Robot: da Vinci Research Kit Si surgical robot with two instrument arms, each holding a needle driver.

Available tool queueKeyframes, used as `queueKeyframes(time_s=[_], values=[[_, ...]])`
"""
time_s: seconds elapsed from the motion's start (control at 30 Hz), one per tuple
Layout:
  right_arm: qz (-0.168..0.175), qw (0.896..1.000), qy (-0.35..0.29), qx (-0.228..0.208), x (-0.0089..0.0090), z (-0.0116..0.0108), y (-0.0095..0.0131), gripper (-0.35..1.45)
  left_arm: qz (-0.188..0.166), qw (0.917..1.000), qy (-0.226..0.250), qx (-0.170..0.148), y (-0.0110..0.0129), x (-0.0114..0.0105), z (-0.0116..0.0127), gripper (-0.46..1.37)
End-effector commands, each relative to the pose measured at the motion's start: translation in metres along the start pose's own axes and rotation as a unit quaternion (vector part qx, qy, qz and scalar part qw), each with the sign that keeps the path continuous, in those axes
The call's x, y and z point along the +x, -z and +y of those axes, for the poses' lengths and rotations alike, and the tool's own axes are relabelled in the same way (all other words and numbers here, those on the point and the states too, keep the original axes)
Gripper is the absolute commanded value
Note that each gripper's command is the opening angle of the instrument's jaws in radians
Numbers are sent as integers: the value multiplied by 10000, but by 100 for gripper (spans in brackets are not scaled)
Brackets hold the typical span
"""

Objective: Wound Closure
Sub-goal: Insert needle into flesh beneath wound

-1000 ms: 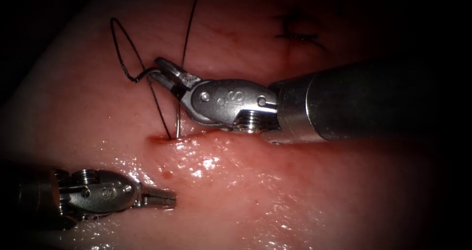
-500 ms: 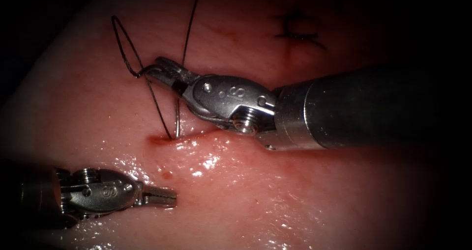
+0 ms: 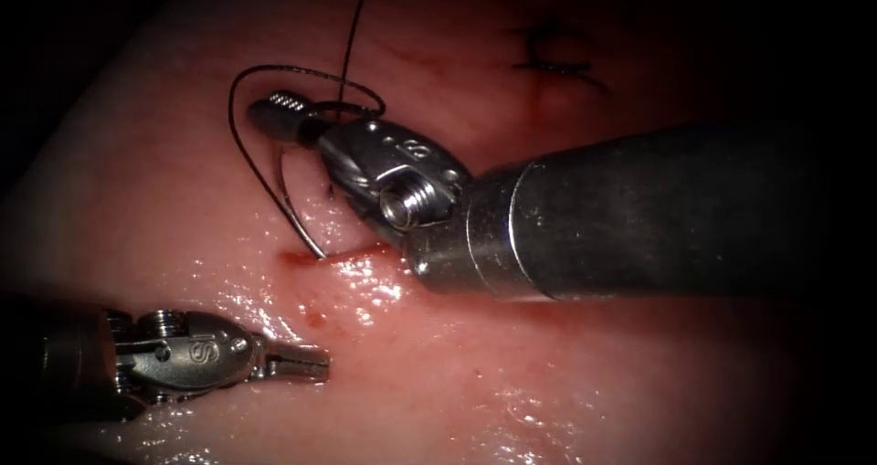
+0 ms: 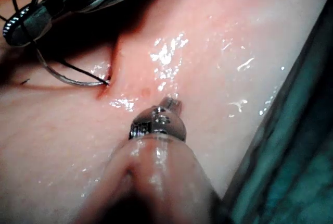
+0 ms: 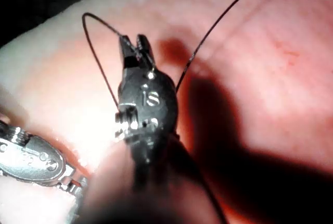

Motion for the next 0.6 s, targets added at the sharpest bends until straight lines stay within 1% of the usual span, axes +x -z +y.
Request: queueKeyframes(time_s=[0.03,0.07,0.23,0.33,0.47,0.5,0.53,0.57,0.6], values=[[-174,9998,-4,-72,1,-1,0,-35,-4,10000,-1,-23,2,0,0,-35],[-263,9996,-34,-128,1,-2,0,-35,-5,10000,-2,-25,2,0,0,-35],[-445,9986,-122,-263,0,-3,0,-35,-6,10000,-5,-30,4,-1,0,-35],[-456,9984,-152,-313,1,-2,0,-35,-7,10000,-6,-31,5,-2,1,-35],[-400,9989,-68,-227,3,2,-1,-35,-9,10000,-5,-29,6,-2,2,-35],[-408,9989,224,-97,3,4,-1,-35,-10,10000,-5,-29,6,-2,2,-35],[-398,9988,285,-84,4,4,-1,-35,-10,10000,-5,-30,6,-2,2,-35],[-350,9976,592,-11,3,6,-1,-35,-10,10000,-8,-33,7,-2,2,-35],[-340,9973,654,4,3,7,-1,-35,-11,10000,-8,-33,7,-3,2,-35]])
